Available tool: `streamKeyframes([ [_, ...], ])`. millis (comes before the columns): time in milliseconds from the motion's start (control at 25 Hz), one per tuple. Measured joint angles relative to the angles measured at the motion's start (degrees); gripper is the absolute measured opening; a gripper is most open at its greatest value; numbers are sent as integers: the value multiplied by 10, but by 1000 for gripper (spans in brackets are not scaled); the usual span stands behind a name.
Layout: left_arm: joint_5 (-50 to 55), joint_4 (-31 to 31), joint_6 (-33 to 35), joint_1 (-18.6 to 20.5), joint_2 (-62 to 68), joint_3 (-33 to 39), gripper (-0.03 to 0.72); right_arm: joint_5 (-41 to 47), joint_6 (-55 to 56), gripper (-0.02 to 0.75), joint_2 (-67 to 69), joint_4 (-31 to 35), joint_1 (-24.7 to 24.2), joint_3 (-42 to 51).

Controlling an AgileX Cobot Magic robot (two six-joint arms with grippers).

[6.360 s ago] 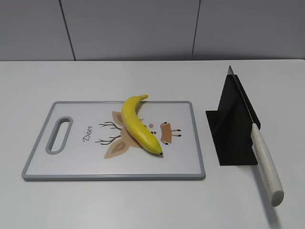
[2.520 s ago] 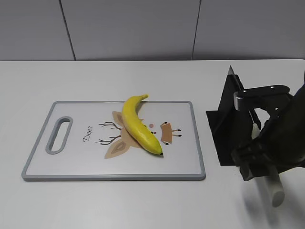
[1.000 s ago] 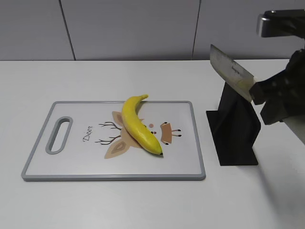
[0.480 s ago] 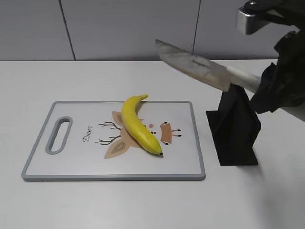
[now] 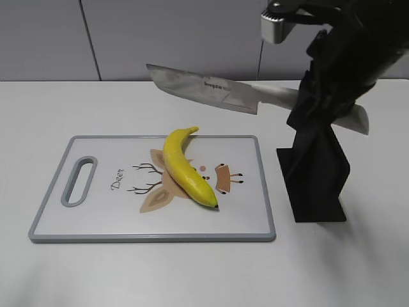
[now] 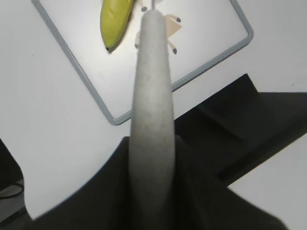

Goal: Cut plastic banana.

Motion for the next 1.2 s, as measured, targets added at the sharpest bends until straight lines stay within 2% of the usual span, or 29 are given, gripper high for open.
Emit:
streamKeyframes([
  [200,-5,-7,82,-27,142,-82,573,40,-60,176,60,0,0,-58],
  [440,11,-16,203,-60,315,-207,566,55,-214,176,102,0,0,-101],
  [680,23,-28,325,-115,454,-295,543,40,-249,176,133,7,-1,-123],
  [840,15,-28,356,-147,521,-321,542,31,-281,176,147,38,-2,-123],
  [1040,-5,-27,365,-166,574,-334,524,-6,-295,176,149,58,-2,-123],
  [1200,-27,-25,367,-168,596,-334,447,-14,-296,176,150,62,-4,-124],
])
